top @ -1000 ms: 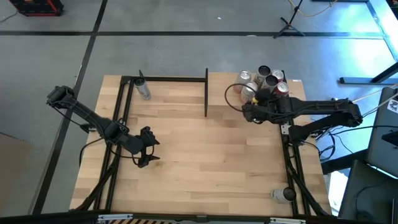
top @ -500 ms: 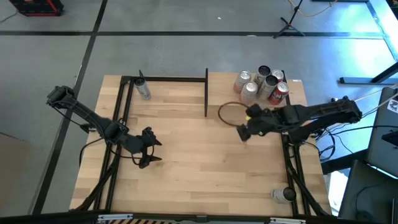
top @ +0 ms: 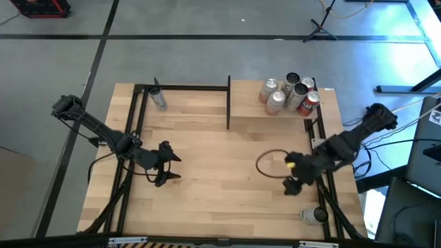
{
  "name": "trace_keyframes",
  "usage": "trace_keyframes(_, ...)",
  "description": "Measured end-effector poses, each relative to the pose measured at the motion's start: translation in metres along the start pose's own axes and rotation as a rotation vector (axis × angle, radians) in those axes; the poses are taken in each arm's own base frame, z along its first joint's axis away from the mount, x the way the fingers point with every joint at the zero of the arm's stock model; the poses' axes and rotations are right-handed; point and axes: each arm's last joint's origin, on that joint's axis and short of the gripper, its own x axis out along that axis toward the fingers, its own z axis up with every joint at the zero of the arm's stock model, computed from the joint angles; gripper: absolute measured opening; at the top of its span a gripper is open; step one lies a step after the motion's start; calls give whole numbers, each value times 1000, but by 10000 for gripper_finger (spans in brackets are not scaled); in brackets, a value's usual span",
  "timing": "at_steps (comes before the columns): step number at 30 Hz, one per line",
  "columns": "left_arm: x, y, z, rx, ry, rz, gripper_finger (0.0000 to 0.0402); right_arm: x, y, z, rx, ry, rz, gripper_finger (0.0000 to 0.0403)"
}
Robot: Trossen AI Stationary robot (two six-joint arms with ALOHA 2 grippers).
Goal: Place canned beverage on shelf
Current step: Put the bottom white blue soda can on the shelf
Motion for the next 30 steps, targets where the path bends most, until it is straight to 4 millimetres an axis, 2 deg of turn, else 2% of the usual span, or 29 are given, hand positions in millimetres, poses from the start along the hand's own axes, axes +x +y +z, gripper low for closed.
trace_keyframes(6,0,0,0,-3,-10,12,339,3,-8,-31,156,189,-110,363)
trace_keyframes(14,0,1,0,-3,-16,20,339,3,-18,-65,306,286,-250,363)
trace_keyframes(22,0,1,0,-3,-15,20,339,23,-17,-90,330,224,-321,363)
trace_keyframes(30,0,1,0,3,-15,21,339,52,-12,-95,303,157,-387,363)
